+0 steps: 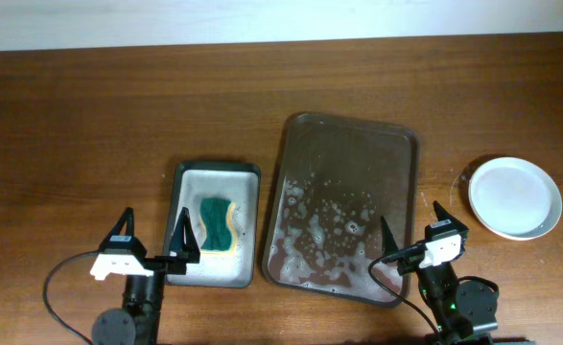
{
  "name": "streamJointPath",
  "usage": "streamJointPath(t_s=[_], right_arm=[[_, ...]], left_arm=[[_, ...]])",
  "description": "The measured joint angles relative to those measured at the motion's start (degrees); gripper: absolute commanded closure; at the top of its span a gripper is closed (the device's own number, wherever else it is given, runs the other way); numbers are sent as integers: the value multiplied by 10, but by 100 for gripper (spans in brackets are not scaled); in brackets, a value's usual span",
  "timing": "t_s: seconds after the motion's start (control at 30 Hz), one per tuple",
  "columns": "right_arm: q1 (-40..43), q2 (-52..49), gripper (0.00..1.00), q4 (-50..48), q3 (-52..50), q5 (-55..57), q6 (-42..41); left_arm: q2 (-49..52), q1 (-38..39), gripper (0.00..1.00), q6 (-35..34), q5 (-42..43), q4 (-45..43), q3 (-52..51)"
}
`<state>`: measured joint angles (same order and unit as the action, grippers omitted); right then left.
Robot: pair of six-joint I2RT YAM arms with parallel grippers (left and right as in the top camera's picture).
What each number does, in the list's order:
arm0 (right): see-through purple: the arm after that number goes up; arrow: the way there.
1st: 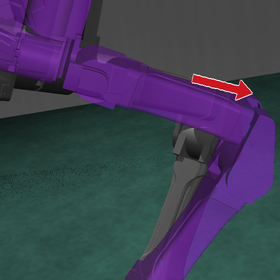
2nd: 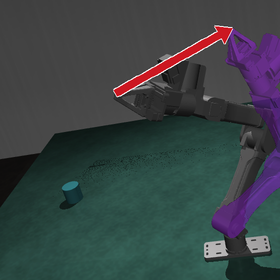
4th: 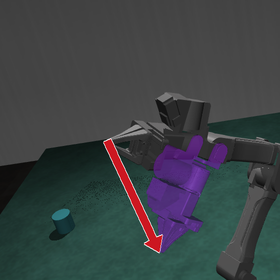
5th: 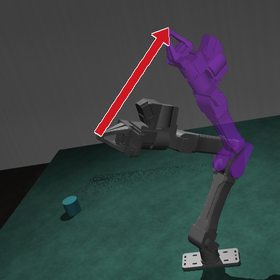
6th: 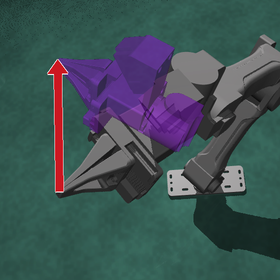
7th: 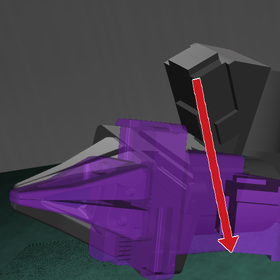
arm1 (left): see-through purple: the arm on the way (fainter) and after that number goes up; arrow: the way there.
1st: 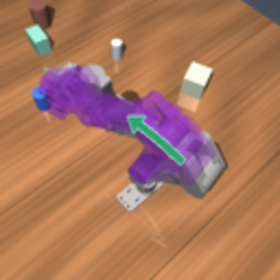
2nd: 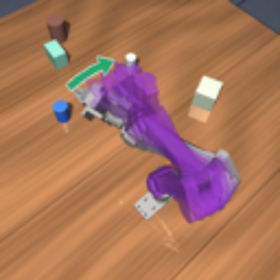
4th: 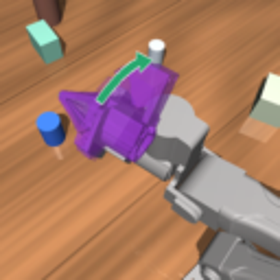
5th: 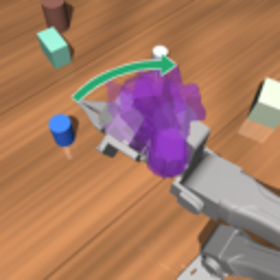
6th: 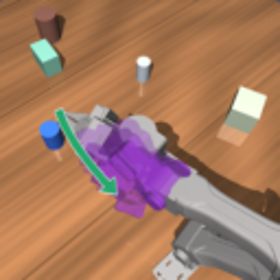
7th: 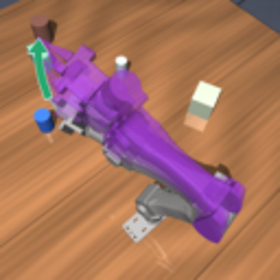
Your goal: Clean dirty plates on tray and stack at the side
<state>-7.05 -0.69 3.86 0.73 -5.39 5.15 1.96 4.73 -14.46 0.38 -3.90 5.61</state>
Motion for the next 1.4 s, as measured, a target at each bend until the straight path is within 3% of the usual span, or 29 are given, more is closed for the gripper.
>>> streamJointPath(t_s=[0.13,0.33,0.57,1.4], right_arm=[[0,0,1,0,0,0,0],[0,0,1,0,0,0,0],[0,0,1,0,0,0,0],[0,0,1,0,0,0,0]], left_arm=[[-12,-7,0,2,0,-105,-31],[-13,-9,0,2,-9,74,-51],[-13,-71,0,2,-8,81,-51],[-13,-71,0,2,-8,81,-51]])
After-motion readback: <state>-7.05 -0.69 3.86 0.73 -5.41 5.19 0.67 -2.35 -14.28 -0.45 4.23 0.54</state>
